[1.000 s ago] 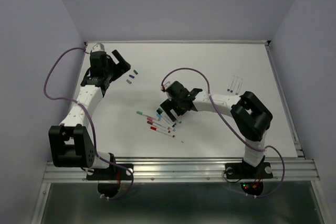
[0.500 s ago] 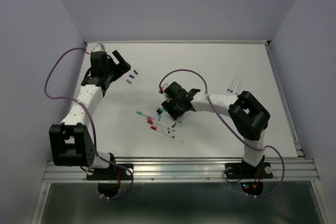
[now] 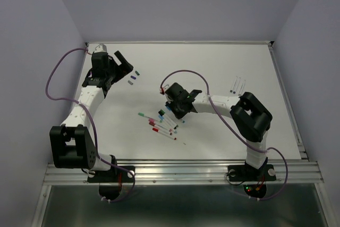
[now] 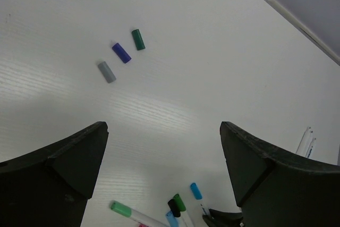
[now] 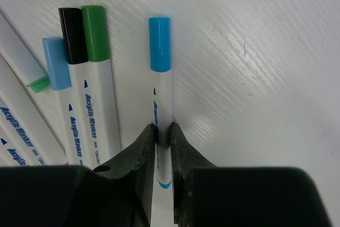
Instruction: Open the pen caps
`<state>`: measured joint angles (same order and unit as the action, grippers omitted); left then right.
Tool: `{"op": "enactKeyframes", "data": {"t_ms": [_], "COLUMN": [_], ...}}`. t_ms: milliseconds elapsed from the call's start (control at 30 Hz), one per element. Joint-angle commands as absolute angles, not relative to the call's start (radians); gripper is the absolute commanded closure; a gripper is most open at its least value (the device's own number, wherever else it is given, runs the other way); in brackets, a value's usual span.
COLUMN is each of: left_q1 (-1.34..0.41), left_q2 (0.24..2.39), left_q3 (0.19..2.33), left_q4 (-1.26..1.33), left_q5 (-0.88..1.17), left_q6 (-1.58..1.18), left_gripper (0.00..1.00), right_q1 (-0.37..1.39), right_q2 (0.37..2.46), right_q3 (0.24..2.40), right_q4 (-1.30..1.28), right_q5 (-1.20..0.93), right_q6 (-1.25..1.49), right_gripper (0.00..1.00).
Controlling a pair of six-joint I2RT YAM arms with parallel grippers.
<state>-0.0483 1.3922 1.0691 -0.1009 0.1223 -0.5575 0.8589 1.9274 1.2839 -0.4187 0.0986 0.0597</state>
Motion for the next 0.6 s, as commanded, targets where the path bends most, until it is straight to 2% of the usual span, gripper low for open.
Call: {"op": "enactKeyframes", "data": {"t_ms": [0,233,400,567], "left_q1": [-0.051,-0.075,-0.152,-0.228], "left_q2": [1.387,1.387,1.419,1.468], "left_q3": [1.086,1.049,1.023,1.069], "left_q4": [-0.064,0.047,0.159,0.179], "left_q5": [0.172,0.342,0.491,0.503], "left_q6": [-0.538,-0.545,-0.569,-0.578], "left_gripper": [0.01,0.01,0.01,0.01], "right_q1": [0.862,0.821,0.778,0.755], "right_q2": [1.934,1.829,1.732,1.68], "right_q3": [1.308,1.301,1.253,1.253], "right_q4": [-0.417,-0.293,-0.134,-0.063], "right_q5": [0.124,0.127,0.014,-0.063], "right_q6": [0.063,0.14,0.178,0.209], "right_gripper": [0.91,0.99,0.99,0.99]}}
